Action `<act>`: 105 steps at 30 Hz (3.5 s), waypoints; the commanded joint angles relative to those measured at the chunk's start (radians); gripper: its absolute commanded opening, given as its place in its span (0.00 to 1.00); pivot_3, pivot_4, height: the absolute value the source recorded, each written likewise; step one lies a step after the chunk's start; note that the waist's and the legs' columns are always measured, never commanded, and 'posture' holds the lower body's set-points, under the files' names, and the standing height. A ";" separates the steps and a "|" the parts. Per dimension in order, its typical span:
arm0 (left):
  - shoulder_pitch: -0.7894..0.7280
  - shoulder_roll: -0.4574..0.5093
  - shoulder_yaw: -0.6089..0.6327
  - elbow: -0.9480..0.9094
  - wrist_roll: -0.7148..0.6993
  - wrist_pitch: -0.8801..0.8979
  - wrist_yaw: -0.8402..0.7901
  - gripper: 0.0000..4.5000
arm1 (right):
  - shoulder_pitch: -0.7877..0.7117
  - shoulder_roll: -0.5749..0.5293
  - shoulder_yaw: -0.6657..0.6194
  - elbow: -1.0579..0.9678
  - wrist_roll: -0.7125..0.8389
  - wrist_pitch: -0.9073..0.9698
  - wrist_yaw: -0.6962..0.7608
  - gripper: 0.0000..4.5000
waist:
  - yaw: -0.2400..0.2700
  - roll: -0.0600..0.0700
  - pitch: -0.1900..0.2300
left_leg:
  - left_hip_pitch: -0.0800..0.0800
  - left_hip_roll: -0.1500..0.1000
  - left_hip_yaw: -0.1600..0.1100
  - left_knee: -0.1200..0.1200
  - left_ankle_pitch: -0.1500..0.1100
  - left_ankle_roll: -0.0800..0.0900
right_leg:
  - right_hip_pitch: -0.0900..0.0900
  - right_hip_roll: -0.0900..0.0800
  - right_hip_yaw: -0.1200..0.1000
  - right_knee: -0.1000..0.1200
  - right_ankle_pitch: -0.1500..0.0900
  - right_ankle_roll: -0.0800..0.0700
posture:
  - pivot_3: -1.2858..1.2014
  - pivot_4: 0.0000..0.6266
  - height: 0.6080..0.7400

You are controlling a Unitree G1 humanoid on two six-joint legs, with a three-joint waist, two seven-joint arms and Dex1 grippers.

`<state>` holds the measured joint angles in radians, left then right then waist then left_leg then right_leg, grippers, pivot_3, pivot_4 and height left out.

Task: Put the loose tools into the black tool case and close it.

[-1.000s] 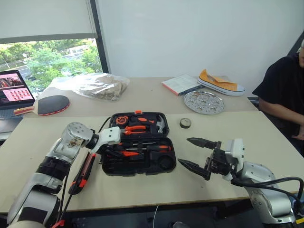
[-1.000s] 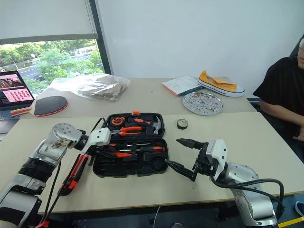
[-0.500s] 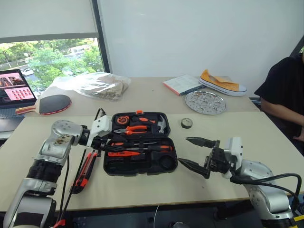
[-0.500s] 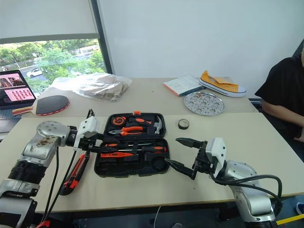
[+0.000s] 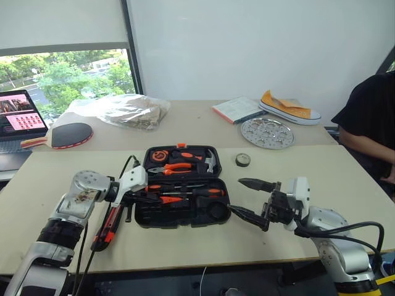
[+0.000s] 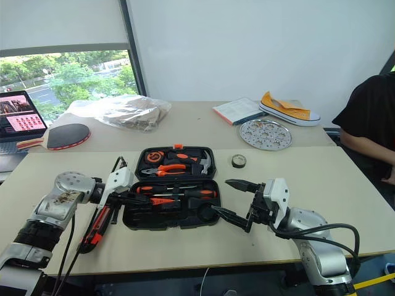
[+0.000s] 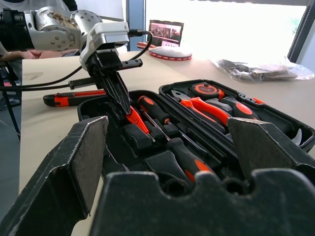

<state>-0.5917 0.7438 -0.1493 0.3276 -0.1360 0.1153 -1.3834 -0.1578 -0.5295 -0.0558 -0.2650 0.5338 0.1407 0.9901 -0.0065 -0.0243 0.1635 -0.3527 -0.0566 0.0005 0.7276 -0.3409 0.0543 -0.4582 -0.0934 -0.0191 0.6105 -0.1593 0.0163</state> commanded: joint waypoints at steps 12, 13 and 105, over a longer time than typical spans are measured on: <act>-0.013 -0.040 0.047 0.036 -0.059 0.012 0.044 0.01 | 0.002 0.006 -0.011 -0.034 0.019 -0.009 0.002 1.00 | 0.009 0.000 0.000 | 0.000 0.000 0.000 0.001 0.000 0.000 | 0.000 0.000 0.000 0.000 0.000 0.000 | 0.52 0.24 1.00; -0.015 -0.048 0.053 0.036 -0.071 0.017 0.045 0.01 | 0.002 0.006 -0.011 -0.033 0.020 -0.008 0.003 1.00 | 0.010 0.000 0.000 | 0.000 0.000 0.000 0.001 0.000 0.000 | 0.000 0.000 0.000 0.000 0.000 0.000 | 0.52 0.24 1.00; 0.028 0.055 -0.124 -0.113 -0.016 -0.059 -0.092 0.39 | 0.095 -0.099 -0.048 -0.051 -0.010 -0.152 0.108 1.00 | -0.001 0.002 0.000 | 0.006 0.001 0.001 -0.012 -0.005 -0.004 | 0.000 0.003 0.003 -0.006 -0.003 -0.003 | 0.52 0.24 1.00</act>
<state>-0.5594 0.7952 -0.2578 0.1867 -0.1874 0.0821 -1.4690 -0.0644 -0.6181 -0.0672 -0.2799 0.5136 -0.0144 1.1095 -0.0071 -0.0222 0.1635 -0.3463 -0.0556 0.0018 0.7172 -0.3459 0.0513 -0.4580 -0.0907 -0.0153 0.6050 -0.1618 0.0141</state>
